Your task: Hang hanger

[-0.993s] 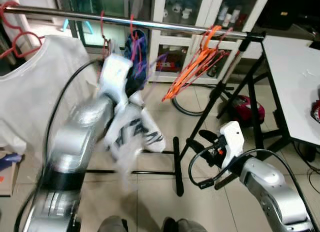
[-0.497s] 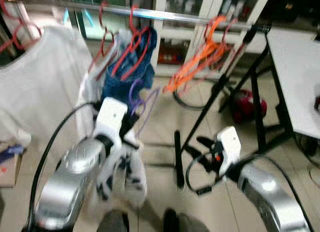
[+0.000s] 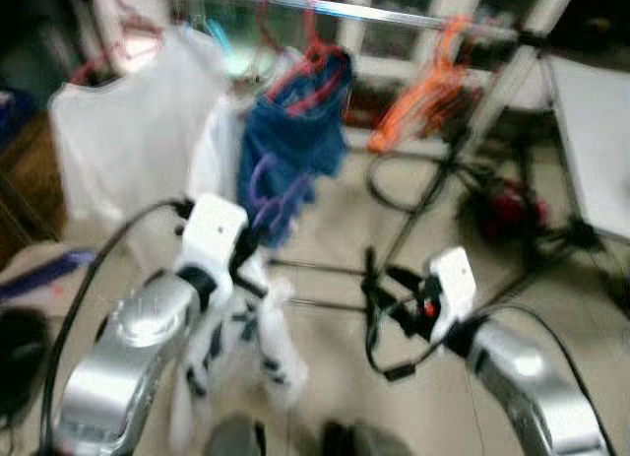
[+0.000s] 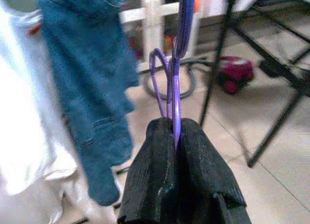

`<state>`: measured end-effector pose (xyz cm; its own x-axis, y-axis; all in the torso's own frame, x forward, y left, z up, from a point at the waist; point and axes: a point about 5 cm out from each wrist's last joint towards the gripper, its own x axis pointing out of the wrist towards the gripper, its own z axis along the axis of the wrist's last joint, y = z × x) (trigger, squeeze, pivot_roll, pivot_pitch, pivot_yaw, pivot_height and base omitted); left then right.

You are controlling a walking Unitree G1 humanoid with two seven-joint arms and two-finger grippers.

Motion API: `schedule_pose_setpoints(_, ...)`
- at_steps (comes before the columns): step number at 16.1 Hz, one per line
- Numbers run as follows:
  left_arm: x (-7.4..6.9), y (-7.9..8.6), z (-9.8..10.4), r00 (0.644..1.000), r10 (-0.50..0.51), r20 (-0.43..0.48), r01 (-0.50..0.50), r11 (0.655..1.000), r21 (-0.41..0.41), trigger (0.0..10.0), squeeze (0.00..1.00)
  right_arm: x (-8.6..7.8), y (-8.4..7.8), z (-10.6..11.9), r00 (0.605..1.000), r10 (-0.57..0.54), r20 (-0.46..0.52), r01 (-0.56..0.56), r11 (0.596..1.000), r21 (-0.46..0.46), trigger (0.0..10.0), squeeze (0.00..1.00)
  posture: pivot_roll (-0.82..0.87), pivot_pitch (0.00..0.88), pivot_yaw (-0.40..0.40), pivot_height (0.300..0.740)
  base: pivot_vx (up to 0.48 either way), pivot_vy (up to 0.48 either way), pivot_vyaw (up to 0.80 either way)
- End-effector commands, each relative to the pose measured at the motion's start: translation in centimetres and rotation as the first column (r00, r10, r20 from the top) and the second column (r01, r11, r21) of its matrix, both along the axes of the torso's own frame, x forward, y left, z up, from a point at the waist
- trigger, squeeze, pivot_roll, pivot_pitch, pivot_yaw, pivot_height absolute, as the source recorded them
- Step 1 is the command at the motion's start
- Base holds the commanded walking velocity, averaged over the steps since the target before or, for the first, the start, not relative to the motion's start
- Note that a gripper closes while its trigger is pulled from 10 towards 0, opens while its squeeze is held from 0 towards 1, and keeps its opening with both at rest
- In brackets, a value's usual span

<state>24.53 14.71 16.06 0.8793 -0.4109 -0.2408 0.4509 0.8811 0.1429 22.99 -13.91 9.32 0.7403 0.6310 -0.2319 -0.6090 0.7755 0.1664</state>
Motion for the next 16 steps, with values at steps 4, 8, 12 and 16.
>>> schedule_pose_setpoints(4,0.5,0.2,1.3,0.990,-0.137,0.040,0.137,0.990,0.016,10.0,0.00,0.3,-0.8,0.9,0.999,-0.031,0.018,0.031,0.999,0.017,10.0,0.00,0.02,0.068,-0.106,0.740,0.000,0.000,-0.80)
schedule_pose_setpoints(8,0.6,0.9,2.9,0.912,-0.410,0.022,0.408,0.911,0.062,10.0,0.00,1.4,-1.2,4.0,0.991,-0.014,0.132,-0.003,0.992,0.125,10.0,0.00,0.01,0.064,-0.113,0.740,0.000,0.000,0.00)
schedule_pose_setpoints(12,1.7,1.6,5.6,0.805,-0.593,0.006,0.590,0.802,0.094,10.0,0.00,2.0,-1.6,9.7,0.920,0.235,0.314,-0.285,0.951,0.120,10.0,0.00,0.01,0.060,-0.118,0.740,0.000,0.000,0.00)
schedule_pose_setpoints(16,3.2,1.1,8.3,0.714,-0.700,0.037,0.692,0.712,0.121,10.0,0.00,2.3,-1.7,14.3,0.789,0.504,0.351,-0.556,0.829,0.061,10.0,1.00,-0.01,0.052,-0.108,0.740,0.000,0.000,0.00)
